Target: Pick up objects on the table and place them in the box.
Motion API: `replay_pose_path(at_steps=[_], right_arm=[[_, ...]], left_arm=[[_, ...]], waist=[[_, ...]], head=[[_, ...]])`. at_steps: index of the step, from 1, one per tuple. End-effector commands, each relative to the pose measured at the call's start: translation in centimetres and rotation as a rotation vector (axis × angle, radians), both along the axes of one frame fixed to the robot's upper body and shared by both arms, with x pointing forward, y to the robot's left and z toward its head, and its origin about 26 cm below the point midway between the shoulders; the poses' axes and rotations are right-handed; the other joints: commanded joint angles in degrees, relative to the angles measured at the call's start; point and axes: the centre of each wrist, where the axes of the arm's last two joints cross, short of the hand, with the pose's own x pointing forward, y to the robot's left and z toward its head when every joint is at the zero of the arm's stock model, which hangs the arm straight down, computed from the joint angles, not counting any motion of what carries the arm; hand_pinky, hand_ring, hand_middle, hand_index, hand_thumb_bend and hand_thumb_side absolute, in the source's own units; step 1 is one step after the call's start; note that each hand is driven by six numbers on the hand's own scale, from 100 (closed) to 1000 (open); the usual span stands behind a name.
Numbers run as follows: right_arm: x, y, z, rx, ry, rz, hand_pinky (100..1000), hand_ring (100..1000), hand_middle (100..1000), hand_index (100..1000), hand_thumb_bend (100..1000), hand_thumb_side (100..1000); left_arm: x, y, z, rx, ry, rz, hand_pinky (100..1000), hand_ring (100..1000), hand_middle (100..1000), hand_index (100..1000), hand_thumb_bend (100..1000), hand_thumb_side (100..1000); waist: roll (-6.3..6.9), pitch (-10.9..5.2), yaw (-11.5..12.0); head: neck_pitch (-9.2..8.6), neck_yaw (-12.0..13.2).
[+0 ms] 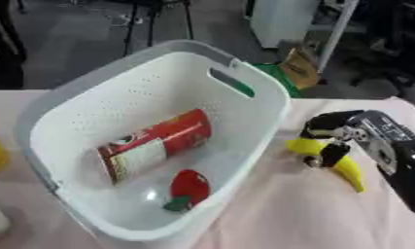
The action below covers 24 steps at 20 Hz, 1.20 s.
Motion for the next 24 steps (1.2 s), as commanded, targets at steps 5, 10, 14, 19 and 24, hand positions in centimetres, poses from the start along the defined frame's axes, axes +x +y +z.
replay_pose_path(at_steps=[5,10,14,19,24], right_arm=[[-0.46,-0.70,1.53,-0.003,-0.050,-0.010,913,899,494,614,136,420],[-0.43,-0.78,1.39,0.009,-0.063,-0.014,907,889,470,558,140,416],[-0.36,-0.58,1.63,0.011,-0.077,-0.009,906,881,456,535,111,425],[-0.33,-0.53,1.72,0.022,-0.087,-0.005,902,864,412,506,100,448],[-0.34,-0.25,2.23,0.035,-0.124,0.004,895,838,388,473,100,455]], left_arm=[[-0.30,0.20,0.52,0.003,-0.022,0.008,649,496,600,747,100,998],[-0.30,0.22,0.55,0.002,-0.023,0.009,649,496,600,747,100,998],[-0.30,0.22,0.51,0.003,-0.022,0.009,649,497,601,747,100,998],[-0.31,0.25,0.48,0.004,-0.020,0.010,649,497,601,747,100,998],[-0.31,0.28,0.40,0.004,-0.018,0.012,648,497,601,747,100,998]], waist=[[0.30,-2.08,-0.23],[0.41,-2.01,-0.13],[0.43,-2.12,-0.41],[0.40,-2.31,-0.58],[0.40,-2.61,-0.91]], head=[[-0.29,-0.27],[-0.35,-0.48],[-0.15,-0.46],[-0.13,-0.42],[0.08,-0.34]])
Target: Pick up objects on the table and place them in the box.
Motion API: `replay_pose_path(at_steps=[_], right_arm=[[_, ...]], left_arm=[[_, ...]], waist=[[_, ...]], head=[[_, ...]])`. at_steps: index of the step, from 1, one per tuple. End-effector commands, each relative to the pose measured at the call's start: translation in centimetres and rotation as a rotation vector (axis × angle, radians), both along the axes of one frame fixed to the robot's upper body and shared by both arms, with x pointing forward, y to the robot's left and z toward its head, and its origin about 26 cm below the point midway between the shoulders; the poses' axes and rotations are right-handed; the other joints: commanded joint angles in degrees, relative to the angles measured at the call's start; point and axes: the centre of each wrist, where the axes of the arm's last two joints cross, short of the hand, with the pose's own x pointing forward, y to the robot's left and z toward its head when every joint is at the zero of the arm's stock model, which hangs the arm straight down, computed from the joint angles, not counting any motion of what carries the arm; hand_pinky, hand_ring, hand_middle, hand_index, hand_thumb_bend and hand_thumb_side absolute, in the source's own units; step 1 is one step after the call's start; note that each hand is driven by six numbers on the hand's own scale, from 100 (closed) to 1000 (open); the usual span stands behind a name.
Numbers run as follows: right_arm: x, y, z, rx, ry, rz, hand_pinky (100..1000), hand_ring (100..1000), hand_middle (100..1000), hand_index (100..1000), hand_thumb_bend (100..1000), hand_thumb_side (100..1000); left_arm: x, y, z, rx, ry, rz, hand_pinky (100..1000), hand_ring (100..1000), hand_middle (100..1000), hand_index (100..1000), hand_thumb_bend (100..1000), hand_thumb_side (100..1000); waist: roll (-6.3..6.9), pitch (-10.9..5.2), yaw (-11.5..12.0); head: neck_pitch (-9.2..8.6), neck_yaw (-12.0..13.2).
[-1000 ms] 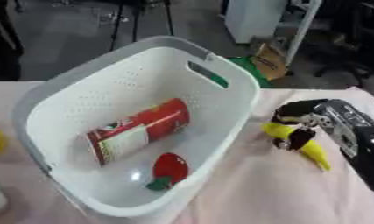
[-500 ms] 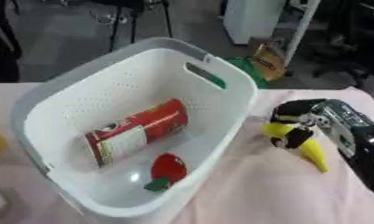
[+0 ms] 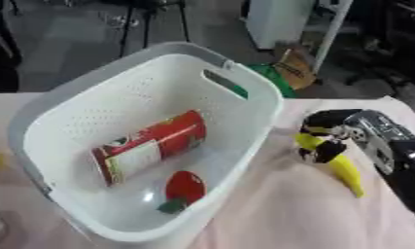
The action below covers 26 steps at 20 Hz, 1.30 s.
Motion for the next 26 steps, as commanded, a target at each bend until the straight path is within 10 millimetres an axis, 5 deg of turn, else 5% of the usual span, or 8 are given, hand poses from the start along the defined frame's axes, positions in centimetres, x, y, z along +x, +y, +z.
replay_pose_path(at_steps=[1,5,8,17,18,26], right_arm=[[-0.4,-0.3,2.0,-0.001,-0.058,-0.001,894,840,395,484,100,448],[-0.4,-0.4,1.6,0.002,-0.039,-0.001,898,854,443,538,159,450],[-0.3,-0.5,1.2,0.015,0.003,0.012,913,887,521,684,275,546],[-0.3,-0.6,1.5,0.060,0.073,0.029,935,924,605,806,322,619],[-0.4,-0.7,1.5,0.061,0.081,0.020,945,946,645,849,326,682],[-0.7,-1.5,1.4,0.042,0.113,-0.060,962,975,710,896,352,692]], left_arm=[[-0.3,0.1,0.5,0.006,-0.020,0.006,648,497,601,747,100,998],[-0.3,0.1,0.5,0.006,-0.021,0.005,648,497,601,747,100,999],[-0.3,0.1,0.5,0.005,-0.023,0.005,648,497,601,747,100,998],[-0.3,0.1,0.5,0.006,-0.024,0.005,647,497,601,747,100,998],[-0.3,0.1,0.6,0.006,-0.024,0.005,647,497,601,747,100,998],[-0.3,0.1,0.5,0.006,-0.025,0.007,646,497,601,747,100,998]], waist=[[0.10,-1.91,-0.21],[0.08,-1.91,-0.19],[0.16,-1.85,-0.13],[0.27,-1.96,-0.42],[0.26,-1.99,-0.49],[0.16,-2.25,-0.61]], head=[[0.10,-0.02],[-0.12,-0.04],[-0.13,-0.05],[0.08,-0.12],[0.08,-0.15],[-0.07,-0.22]])
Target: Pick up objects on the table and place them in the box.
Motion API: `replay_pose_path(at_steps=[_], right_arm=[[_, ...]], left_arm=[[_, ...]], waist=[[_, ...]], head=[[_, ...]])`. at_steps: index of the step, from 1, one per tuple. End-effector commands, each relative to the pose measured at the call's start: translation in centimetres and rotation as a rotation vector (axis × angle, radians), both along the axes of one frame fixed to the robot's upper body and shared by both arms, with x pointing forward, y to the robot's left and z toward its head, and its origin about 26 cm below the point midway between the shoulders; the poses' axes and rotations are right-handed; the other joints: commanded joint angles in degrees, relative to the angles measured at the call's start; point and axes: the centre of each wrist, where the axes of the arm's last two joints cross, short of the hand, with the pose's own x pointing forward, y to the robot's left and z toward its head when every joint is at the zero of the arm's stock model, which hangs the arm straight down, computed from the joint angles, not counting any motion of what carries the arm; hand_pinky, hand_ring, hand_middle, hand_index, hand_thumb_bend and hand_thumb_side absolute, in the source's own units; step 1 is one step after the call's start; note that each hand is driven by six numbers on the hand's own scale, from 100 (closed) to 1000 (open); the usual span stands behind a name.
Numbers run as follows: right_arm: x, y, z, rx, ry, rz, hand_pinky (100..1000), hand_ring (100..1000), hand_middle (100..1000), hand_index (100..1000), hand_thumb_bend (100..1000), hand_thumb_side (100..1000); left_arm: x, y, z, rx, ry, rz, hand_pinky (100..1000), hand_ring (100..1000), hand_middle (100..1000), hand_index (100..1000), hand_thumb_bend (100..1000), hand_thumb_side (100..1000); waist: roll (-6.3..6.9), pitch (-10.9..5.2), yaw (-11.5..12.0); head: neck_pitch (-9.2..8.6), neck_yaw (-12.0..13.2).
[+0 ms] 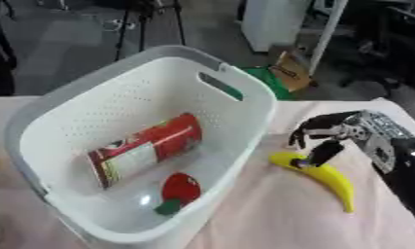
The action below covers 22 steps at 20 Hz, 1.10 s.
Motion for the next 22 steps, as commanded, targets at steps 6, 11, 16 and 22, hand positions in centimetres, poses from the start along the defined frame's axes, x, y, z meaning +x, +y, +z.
replay_pose_path(at_steps=[6,11,16,22], right_arm=[[-0.9,-2.1,1.2,-0.051,-0.008,-0.090,961,977,711,887,356,688],[-1.0,-2.7,0.5,-0.060,0.025,-0.119,949,967,727,892,356,692],[-1.1,-2.8,0.0,-0.061,0.041,-0.132,786,768,768,886,348,685],[-1.0,-2.6,-0.6,-0.051,0.027,-0.140,734,767,783,917,342,683]], left_arm=[[-0.3,0.2,0.5,0.006,-0.024,0.009,647,498,601,747,100,998],[-0.3,0.2,0.4,0.005,-0.018,0.013,646,498,601,747,100,997],[-0.3,0.3,0.3,0.002,-0.014,0.016,646,498,602,747,100,996],[-0.3,0.2,0.2,0.000,-0.012,0.015,646,500,602,747,100,995]], waist=[[0.24,-2.25,-0.69],[0.60,-2.59,-1.43],[0.86,-2.94,-1.95],[0.91,-3.16,-2.13]], head=[[0.08,0.12],[0.41,0.57],[0.61,0.84],[0.67,0.74]])
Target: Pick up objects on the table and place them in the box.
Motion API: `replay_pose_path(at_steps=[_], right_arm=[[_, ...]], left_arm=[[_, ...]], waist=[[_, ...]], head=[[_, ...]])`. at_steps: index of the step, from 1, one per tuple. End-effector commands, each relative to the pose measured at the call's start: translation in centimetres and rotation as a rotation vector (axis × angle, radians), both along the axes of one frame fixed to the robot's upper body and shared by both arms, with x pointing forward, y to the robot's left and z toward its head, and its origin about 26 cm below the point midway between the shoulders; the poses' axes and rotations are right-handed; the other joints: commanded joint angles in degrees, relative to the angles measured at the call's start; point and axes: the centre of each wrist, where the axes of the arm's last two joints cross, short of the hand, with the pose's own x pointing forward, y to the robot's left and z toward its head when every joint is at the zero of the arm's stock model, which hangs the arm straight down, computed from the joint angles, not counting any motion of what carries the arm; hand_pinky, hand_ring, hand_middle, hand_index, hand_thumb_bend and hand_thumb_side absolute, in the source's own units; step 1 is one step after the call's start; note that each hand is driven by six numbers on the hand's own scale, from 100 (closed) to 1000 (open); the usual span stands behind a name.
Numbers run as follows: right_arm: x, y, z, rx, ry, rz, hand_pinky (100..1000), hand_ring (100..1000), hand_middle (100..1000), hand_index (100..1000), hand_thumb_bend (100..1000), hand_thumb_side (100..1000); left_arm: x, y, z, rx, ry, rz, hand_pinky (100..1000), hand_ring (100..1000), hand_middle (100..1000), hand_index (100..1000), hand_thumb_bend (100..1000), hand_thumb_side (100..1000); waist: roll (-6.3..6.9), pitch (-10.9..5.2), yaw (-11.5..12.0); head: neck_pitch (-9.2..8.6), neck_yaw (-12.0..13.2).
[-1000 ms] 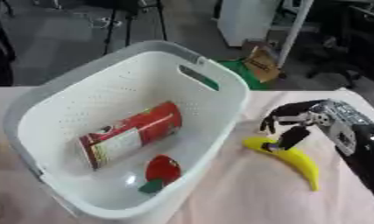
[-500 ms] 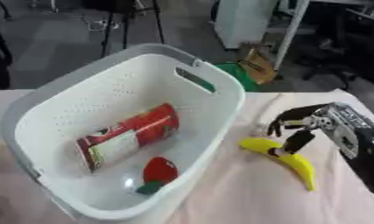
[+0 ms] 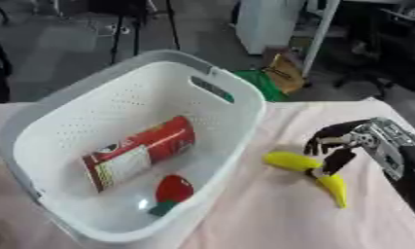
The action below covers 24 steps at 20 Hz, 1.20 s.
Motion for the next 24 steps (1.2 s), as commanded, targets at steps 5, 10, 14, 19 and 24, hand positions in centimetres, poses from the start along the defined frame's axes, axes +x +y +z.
replay_pose_path(at_steps=[5,10,14,19,24], right_arm=[[-0.5,-1.0,1.1,-0.020,-0.061,-0.039,718,752,773,913,340,687],[-0.3,-0.8,0.5,-0.020,-0.075,-0.045,699,703,719,889,329,686],[-0.1,-0.7,0.1,-0.028,-0.071,-0.048,675,636,648,853,333,670],[0.1,-0.4,-0.5,-0.044,-0.045,-0.051,661,608,621,828,341,665],[0.3,-0.1,-0.9,-0.053,-0.035,-0.050,652,605,612,812,341,653]], left_arm=[[-0.3,0.2,0.5,0.003,-0.024,0.008,646,501,602,747,100,995],[-0.3,0.2,0.5,0.001,-0.023,0.007,646,501,602,747,100,995],[-0.3,0.2,0.5,0.001,-0.023,0.008,646,502,602,747,100,995],[-0.3,0.2,0.5,0.001,-0.022,0.008,646,502,602,746,100,993],[-0.3,0.1,0.5,0.000,-0.021,0.007,646,502,602,746,100,990]], waist=[[0.05,-1.60,0.02],[-0.01,-1.39,-0.07],[-0.06,-1.43,-0.21],[-0.12,-1.55,-0.28],[-0.12,-1.57,-0.40]], head=[[-0.03,-0.16],[0.14,-0.28],[0.37,-0.28],[0.54,-0.34],[0.65,-0.37]])
